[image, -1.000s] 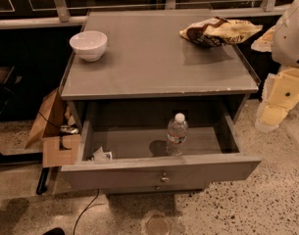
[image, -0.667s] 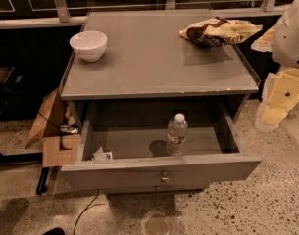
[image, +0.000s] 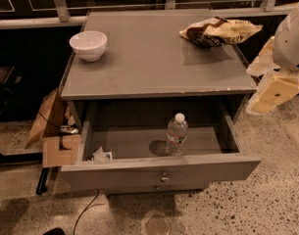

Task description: Pick water bottle from top drawer and place on counter

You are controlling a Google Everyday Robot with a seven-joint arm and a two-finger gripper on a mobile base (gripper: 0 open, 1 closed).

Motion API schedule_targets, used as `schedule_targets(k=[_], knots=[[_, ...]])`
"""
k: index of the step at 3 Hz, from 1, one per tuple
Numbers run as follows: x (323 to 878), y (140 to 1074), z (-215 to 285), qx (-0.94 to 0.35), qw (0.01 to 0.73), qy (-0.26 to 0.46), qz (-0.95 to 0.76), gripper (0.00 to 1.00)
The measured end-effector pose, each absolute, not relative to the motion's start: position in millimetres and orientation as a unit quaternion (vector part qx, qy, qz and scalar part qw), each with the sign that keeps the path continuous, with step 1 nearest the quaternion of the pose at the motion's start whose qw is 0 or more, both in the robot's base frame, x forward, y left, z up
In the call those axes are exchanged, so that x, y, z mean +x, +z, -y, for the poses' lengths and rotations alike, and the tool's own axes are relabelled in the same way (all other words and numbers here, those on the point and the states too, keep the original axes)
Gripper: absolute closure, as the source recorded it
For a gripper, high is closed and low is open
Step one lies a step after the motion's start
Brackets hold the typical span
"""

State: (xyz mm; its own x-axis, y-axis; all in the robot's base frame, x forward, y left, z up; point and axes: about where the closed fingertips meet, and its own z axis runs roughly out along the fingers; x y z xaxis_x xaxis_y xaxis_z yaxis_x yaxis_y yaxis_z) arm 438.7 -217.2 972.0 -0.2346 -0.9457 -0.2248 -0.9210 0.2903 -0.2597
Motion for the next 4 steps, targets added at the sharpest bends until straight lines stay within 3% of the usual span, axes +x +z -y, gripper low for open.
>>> schedule_targets(k=[2,3,4], knots=[[447.0,925.0,212.8,-0.549,0.223,0.004,-0.806,0.87],[456.6,898.4,207.9,-0.526,0.253,0.024,-0.812,1.0],[467.7,871.9,195.4,-0.515,0.278,0.044,-0.81,1.0]])
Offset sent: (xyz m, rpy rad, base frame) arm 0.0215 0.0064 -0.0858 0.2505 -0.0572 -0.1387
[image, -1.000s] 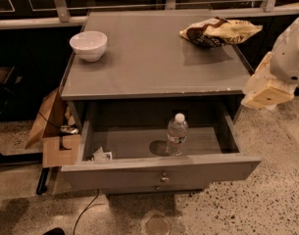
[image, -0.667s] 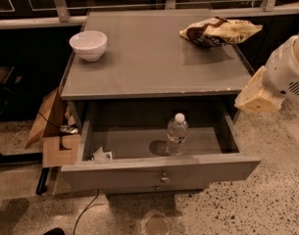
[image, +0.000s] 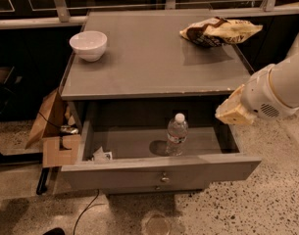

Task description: Pick water bottle from top drawer and place on counter

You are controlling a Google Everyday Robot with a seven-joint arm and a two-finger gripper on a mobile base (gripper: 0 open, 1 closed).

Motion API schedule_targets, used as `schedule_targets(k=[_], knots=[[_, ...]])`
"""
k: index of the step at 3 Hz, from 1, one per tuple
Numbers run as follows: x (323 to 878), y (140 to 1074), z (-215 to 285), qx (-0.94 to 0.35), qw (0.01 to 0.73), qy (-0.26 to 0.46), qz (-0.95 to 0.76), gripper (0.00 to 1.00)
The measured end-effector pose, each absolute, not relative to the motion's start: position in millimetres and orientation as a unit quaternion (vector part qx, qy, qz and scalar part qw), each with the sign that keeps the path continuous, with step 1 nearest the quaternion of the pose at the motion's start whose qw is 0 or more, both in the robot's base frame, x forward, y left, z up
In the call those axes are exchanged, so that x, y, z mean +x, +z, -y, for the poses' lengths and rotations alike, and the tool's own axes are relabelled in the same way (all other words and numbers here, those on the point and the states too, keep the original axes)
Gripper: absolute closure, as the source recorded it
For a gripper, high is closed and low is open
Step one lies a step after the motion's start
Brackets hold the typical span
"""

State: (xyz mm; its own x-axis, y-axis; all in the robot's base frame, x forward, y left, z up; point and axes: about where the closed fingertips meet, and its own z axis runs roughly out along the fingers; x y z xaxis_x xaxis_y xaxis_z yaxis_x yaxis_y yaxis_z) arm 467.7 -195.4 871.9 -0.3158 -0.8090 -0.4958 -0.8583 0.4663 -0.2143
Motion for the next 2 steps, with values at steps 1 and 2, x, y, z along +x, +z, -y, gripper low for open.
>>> schedule_targets(k=[1,2], knots=[[477.0,848.3,180.4,-0.514,0.292,0.062,-0.804,1.0],[490.7,805.6,158.0,-0.52,0.312,0.066,-0.792,1.0]])
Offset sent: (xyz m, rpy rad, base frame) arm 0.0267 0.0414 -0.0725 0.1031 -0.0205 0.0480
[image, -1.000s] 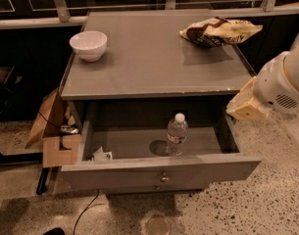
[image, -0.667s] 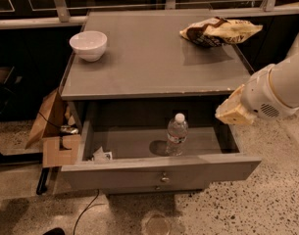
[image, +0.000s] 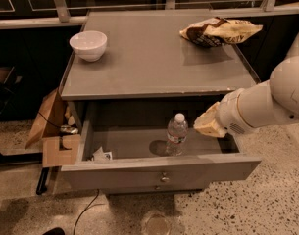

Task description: Pick water bottle from top drawer and place on counter

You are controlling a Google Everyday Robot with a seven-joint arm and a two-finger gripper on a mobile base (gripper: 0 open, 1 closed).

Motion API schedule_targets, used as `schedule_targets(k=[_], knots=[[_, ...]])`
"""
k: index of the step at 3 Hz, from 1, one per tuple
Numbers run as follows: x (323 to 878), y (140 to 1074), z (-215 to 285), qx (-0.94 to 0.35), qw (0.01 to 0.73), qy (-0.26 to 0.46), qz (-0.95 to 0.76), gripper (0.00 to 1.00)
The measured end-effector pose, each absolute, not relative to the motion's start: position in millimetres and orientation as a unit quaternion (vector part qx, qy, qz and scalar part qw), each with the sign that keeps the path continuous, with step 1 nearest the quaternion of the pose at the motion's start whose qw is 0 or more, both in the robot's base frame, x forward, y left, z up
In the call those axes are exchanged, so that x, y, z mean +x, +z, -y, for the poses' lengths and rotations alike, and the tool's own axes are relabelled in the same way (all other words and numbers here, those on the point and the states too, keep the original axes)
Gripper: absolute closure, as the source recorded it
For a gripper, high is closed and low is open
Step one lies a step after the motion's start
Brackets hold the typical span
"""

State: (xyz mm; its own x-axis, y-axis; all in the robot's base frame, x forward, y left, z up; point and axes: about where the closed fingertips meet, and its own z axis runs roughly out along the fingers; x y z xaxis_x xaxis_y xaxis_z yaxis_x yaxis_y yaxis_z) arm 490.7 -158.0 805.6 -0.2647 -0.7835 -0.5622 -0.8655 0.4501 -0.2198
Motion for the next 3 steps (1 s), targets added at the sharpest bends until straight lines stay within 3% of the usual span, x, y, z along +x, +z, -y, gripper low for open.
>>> schedule_targets(k=[1,2,3], knots=[[490.7,805.6,158.0,-0.52,0.312,0.066,-0.792,1.0],[492.9,794.7,160.1,-0.515,0.31,0.059,-0.797,0.84],[498.0,780.0,160.4,-0.509,0.307,0.058,-0.802,0.6]])
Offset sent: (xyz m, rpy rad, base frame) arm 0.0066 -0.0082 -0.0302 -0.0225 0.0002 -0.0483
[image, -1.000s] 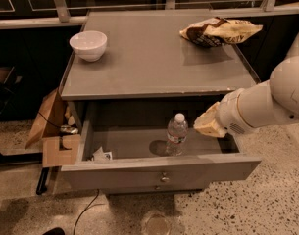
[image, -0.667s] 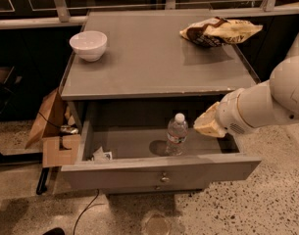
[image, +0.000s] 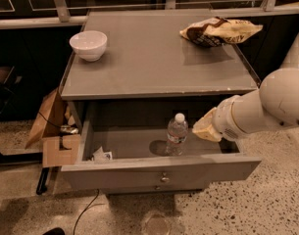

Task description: Pick water bottle from top drawer and place on counter

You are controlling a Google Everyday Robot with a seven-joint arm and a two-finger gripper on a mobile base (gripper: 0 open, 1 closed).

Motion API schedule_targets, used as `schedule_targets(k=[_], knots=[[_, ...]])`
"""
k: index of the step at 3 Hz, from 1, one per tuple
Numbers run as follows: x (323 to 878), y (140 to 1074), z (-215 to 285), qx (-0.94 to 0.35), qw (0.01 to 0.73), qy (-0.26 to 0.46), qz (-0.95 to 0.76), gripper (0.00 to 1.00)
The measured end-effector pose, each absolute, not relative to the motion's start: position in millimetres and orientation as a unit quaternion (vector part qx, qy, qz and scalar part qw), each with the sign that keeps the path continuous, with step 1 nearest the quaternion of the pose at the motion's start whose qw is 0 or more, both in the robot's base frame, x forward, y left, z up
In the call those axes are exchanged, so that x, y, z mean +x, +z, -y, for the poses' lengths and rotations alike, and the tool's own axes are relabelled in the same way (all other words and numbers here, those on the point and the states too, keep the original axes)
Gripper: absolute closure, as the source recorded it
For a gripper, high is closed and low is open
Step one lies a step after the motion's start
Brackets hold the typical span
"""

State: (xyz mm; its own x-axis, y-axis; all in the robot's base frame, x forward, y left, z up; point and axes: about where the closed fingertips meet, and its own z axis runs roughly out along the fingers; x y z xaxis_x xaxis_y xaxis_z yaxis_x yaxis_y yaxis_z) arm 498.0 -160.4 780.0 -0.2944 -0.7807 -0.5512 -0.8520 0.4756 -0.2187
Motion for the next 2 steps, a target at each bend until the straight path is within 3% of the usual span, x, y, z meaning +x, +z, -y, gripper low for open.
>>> schedule_targets(k=[1,2], knots=[[503.3,769.6,160.8,-0.503,0.307,0.059,-0.806,0.38],[505.6,765.8,161.0,-0.5,0.309,0.059,-0.806,0.34]])
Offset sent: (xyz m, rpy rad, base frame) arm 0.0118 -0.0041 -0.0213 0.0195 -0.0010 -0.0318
